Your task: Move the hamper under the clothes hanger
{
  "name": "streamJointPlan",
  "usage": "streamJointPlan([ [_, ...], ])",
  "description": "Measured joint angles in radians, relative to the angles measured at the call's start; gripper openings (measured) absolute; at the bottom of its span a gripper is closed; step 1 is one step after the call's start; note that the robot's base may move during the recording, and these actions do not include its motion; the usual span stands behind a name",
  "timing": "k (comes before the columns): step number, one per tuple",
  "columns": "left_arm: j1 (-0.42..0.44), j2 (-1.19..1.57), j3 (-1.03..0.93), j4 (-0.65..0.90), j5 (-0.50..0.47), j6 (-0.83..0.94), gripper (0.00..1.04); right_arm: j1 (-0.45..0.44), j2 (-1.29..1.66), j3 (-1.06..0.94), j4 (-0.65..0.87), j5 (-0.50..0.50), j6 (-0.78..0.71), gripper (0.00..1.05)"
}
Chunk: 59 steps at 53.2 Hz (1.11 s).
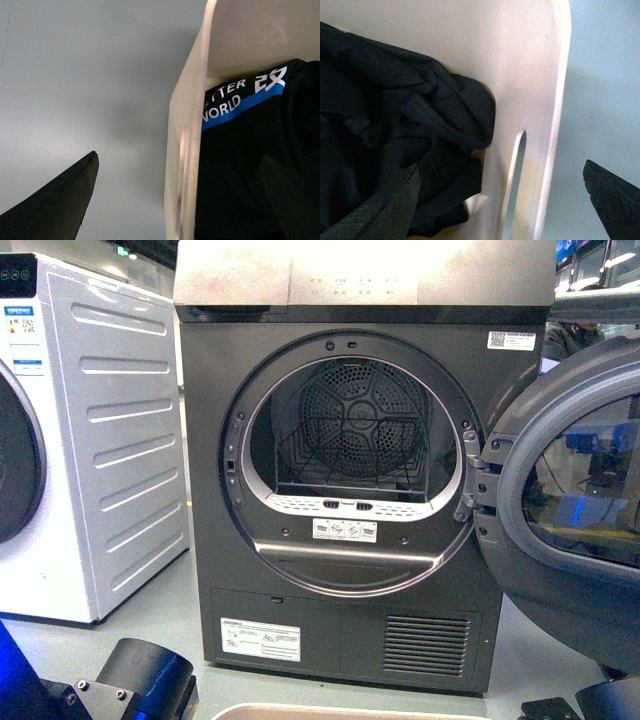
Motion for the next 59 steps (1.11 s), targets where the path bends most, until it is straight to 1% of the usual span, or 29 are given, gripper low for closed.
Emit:
streamJointPlan([
  [14, -0.024, 0.025, 0.019, 0.014, 0.004, 0.0, 0.98, -0.042, 0.039, 0.055, -0.049, 0.015, 0.025, 0.96],
  [20, -0.029, 0.033, 0.019, 0.024, 0.005, 0.0, 0.98, -0.047, 0.048, 0.068, -0.066, 0.011, 0.041, 0.83],
  [23, -0.029, 0.04, 0.019, 0.031, 0.004, 0.003, 0.97, -0.047, 0.055, 0.075, -0.076, 0.013, 0.044, 0.71],
  [25, -0.029, 0.045, 0.019, 0.033, 0.003, 0.003, 0.91, -0.047, 0.059, 0.079, -0.08, 0.014, 0.044, 0.64],
  [26, -0.029, 0.048, 0.019, 0.034, 0.002, 0.003, 0.85, -0.047, 0.061, 0.08, -0.082, 0.015, 0.045, 0.6],
  [27, -0.029, 0.05, 0.019, 0.034, 0.002, 0.004, 0.82, -0.046, 0.064, 0.084, -0.084, 0.016, 0.044, 0.55],
  [28, -0.029, 0.052, 0.019, 0.035, 0.0, 0.004, 0.78, -0.046, 0.064, 0.084, -0.084, 0.017, 0.045, 0.53],
  [29, -0.028, 0.053, 0.019, 0.037, -0.002, 0.005, 0.75, -0.045, 0.066, 0.086, -0.085, 0.019, 0.045, 0.48],
  [33, -0.026, 0.059, 0.018, 0.046, -0.007, 0.005, 0.6, -0.04, 0.068, 0.087, -0.09, 0.023, 0.045, 0.34],
  [34, -0.025, 0.06, 0.017, 0.049, -0.012, 0.005, 0.55, -0.04, 0.068, 0.087, -0.09, 0.023, 0.045, 0.3],
  [35, -0.024, 0.06, 0.016, 0.051, -0.016, 0.005, 0.51, -0.039, 0.068, 0.087, -0.092, 0.021, 0.045, 0.25],
  [39, -0.02, 0.06, 0.016, 0.053, -0.026, 0.006, 0.37, -0.034, 0.068, 0.088, -0.095, 0.018, 0.045, 0.11],
  [41, -0.016, 0.058, 0.014, 0.052, -0.032, 0.006, 0.28, -0.032, 0.068, 0.088, -0.098, 0.018, 0.049, 0.05],
  [42, -0.016, 0.057, 0.013, 0.052, -0.033, 0.006, 0.26, -0.031, 0.068, 0.088, -0.099, 0.019, 0.057, 0.02],
  [46, -0.009, 0.04, 0.001, 0.05, -0.035, 0.006, 0.12, -0.035, 0.058, 0.087, -0.104, 0.014, 0.071, 0.03],
  [50, -0.006, 0.018, -0.009, 0.044, -0.033, 0.007, 0.03, -0.039, 0.046, 0.08, -0.108, 0.01, 0.072, 0.03],
  [59, -0.004, -0.079, -0.045, 0.021, -0.035, 0.008, 0.04, -0.055, -0.066, 0.034, -0.126, -0.026, 0.084, 0.03],
])
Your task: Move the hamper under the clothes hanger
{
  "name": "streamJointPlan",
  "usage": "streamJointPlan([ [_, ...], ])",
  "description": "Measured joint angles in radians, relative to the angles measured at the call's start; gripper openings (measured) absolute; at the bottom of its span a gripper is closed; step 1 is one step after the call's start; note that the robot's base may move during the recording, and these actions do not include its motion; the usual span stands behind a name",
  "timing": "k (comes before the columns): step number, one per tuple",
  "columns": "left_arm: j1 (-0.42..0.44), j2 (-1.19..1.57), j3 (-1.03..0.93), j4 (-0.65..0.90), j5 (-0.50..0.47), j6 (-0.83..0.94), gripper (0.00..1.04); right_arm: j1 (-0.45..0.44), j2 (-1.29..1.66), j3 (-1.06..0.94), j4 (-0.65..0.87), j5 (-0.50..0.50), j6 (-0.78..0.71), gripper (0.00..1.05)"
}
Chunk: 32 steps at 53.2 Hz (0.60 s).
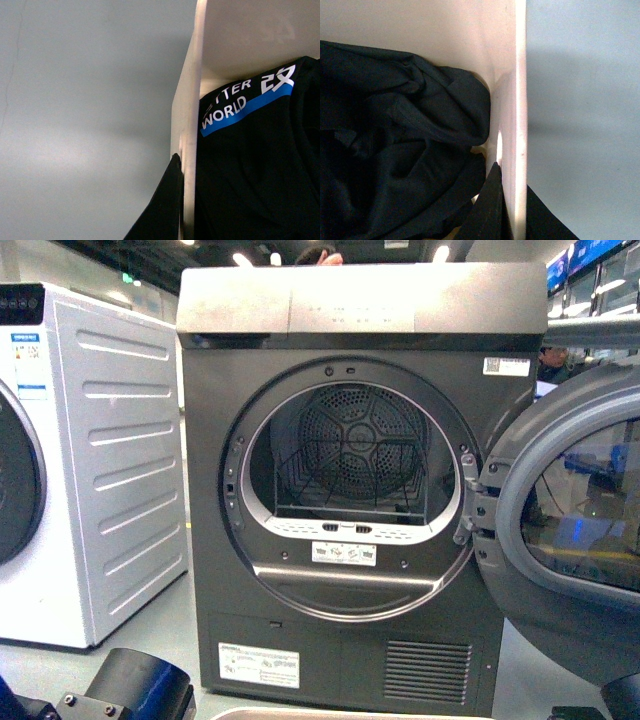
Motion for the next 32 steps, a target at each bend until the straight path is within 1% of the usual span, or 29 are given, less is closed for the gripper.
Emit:
streamJointPlan([
  [15, 0.006, -0.219, -0.08, -0.042, 0.002, 0.023, 0.04, -0.006, -0.209, -0.094, -0.023, -0.062, 0.003, 0.03],
  [32, 0.006, -0.254, -0.105, -0.05, 0.008, 0.031, 0.04, 0.018, -0.271, -0.158, -0.001, -0.063, 0.01, 0.03],
])
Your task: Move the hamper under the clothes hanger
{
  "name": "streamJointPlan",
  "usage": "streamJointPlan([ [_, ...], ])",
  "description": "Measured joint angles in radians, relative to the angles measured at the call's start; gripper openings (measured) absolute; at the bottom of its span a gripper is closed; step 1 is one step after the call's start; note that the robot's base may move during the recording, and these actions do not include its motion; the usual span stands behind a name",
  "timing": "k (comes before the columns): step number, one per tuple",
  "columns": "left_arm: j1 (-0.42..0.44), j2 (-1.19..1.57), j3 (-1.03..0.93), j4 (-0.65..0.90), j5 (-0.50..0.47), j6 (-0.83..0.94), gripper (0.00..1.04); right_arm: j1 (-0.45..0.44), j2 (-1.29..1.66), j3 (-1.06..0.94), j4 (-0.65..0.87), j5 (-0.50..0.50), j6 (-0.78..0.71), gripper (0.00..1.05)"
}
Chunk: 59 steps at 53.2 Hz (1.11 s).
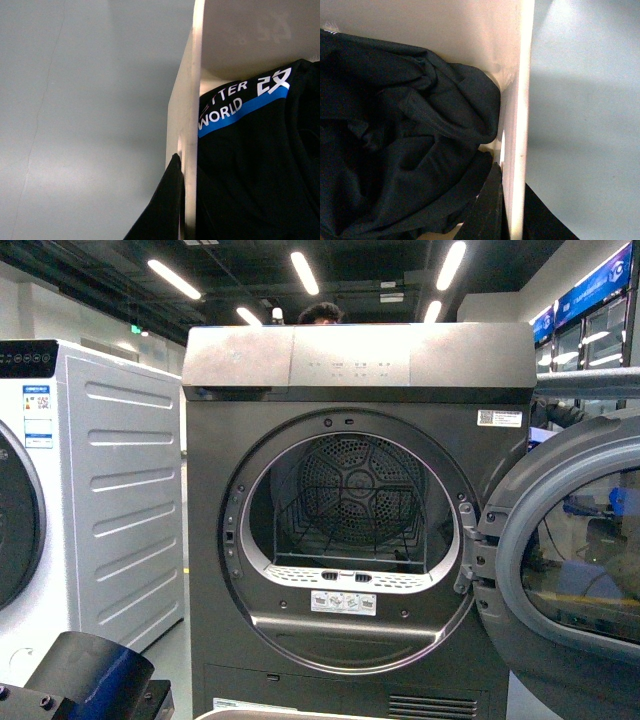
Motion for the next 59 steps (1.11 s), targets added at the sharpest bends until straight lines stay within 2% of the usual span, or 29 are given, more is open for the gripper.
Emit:
streamJointPlan([
  [39, 0.024, -0.002, -0.004, 0.0, -0.014, 0.002, 0.04, 0.025, -0.002, 0.0, 0.004, -0.018, 0.013, 0.03],
  [59, -0.002, -0.003, -0.002, 0.0, 0.008, 0.003, 0.04, -0.004, -0.007, -0.001, 0.004, 0.006, 0.01, 0.03],
])
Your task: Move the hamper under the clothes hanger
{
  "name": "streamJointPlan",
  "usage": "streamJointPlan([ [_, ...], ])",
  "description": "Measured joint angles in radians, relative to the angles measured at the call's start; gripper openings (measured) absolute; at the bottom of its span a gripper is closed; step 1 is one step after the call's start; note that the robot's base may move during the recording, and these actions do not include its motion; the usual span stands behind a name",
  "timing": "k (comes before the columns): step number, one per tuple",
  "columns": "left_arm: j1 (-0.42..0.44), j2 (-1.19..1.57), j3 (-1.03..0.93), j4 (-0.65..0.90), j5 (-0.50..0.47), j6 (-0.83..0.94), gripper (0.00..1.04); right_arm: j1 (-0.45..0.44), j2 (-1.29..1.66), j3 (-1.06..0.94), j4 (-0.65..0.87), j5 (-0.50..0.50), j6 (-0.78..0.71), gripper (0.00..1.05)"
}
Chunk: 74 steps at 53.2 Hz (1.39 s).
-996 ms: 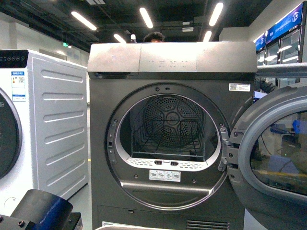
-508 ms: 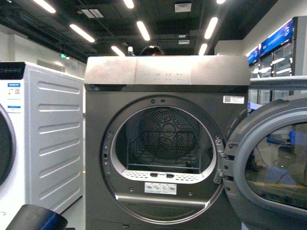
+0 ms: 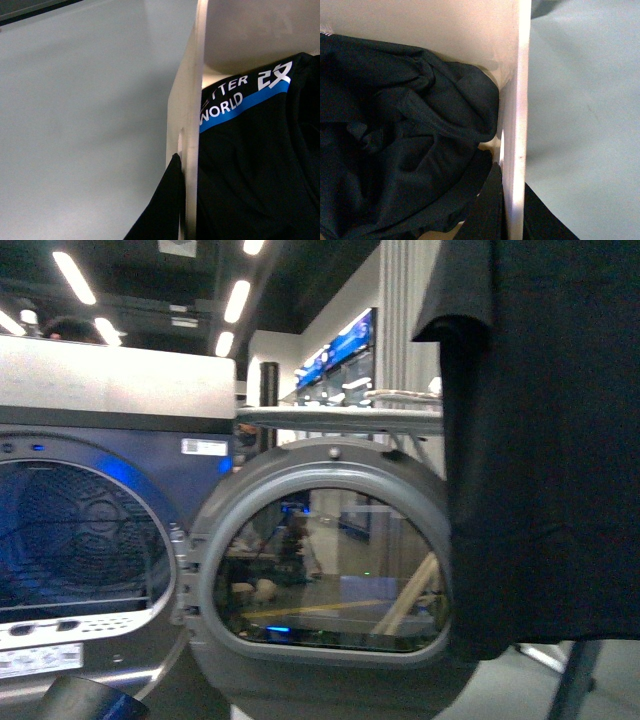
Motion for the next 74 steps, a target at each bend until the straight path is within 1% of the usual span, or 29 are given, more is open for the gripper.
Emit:
streamJointPlan([
  [9, 0.006, 0.0, 0.0, 0.0, -0.012, 0.0, 0.04, 0.008, -0.001, 0.0, 0.0, -0.008, 0.001, 0.03],
  [74, 0.006, 0.0, 0.0, 0.0, -0.008, 0.0, 0.04, 0.008, -0.01, -0.002, 0.0, -0.005, 0.0, 0.03],
])
